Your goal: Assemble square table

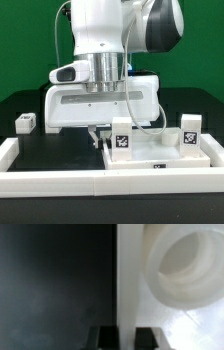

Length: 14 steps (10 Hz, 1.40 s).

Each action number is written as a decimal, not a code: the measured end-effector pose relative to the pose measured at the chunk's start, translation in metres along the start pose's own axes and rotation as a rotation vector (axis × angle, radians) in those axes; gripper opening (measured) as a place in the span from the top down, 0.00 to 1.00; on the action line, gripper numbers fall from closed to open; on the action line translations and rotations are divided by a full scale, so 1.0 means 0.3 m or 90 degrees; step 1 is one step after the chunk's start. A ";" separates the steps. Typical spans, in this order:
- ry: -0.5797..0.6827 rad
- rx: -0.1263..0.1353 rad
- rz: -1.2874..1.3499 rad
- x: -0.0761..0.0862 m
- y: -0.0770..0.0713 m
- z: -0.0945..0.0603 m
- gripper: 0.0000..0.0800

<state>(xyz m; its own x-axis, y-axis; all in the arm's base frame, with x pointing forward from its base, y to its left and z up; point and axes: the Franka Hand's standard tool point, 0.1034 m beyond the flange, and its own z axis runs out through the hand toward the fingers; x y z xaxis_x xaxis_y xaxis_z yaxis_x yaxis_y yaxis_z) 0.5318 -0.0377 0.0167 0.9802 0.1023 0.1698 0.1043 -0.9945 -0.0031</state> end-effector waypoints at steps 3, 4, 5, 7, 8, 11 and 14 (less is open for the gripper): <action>-0.002 -0.004 -0.100 0.003 0.008 -0.001 0.93; -0.002 -0.006 -0.140 0.004 0.012 -0.002 0.93; -0.003 -0.007 -0.179 0.005 0.015 -0.002 0.93; -0.005 -0.009 -0.238 0.006 0.020 -0.002 0.92; -0.006 -0.011 -0.287 0.009 0.019 -0.003 0.92; -0.011 -0.018 -0.439 0.031 -0.004 -0.007 0.92; -0.014 -0.023 -0.554 0.043 0.000 -0.011 0.92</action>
Offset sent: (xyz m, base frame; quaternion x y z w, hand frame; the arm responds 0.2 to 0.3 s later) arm 0.0000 0.0000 0.0000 0.0000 0.0000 -0.1938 0.9810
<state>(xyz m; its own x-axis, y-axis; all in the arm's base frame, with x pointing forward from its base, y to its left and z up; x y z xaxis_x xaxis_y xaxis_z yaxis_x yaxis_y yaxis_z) 0.5439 -0.0363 0.0220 0.5571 0.8267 0.0786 0.8132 -0.5623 0.1504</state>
